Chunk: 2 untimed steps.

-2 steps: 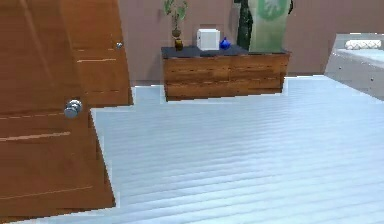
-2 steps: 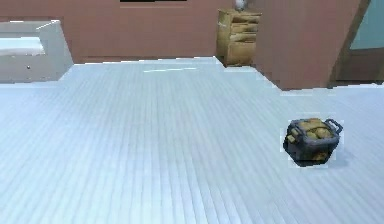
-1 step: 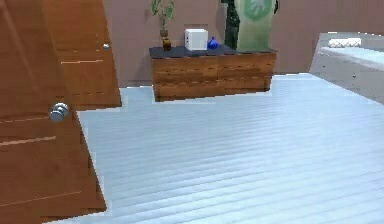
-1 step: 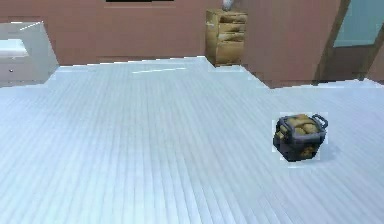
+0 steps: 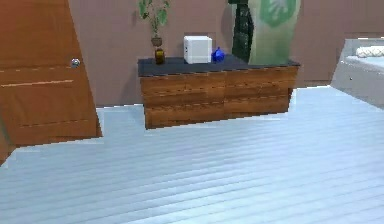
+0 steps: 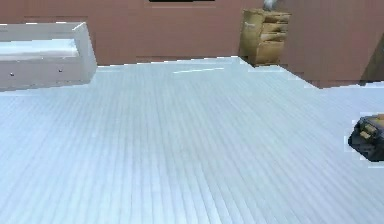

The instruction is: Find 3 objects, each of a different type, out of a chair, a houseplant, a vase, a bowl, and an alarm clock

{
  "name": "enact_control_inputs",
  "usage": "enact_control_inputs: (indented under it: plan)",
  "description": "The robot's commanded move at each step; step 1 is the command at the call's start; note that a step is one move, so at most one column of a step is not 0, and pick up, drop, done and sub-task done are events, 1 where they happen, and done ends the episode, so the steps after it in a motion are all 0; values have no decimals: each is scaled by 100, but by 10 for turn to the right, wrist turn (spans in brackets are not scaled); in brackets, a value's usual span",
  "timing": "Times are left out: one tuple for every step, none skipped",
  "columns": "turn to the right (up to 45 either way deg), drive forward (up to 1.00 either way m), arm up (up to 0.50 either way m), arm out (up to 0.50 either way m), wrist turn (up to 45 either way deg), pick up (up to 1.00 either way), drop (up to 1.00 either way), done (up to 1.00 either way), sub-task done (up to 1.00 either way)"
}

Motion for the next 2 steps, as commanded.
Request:
enact_control_inputs:
  plan:
    - [-120, 0, 0, 0, 0, 0, 0, 0, 0]
    - [0, 85, 0, 0, 0, 0, 0, 0, 0]
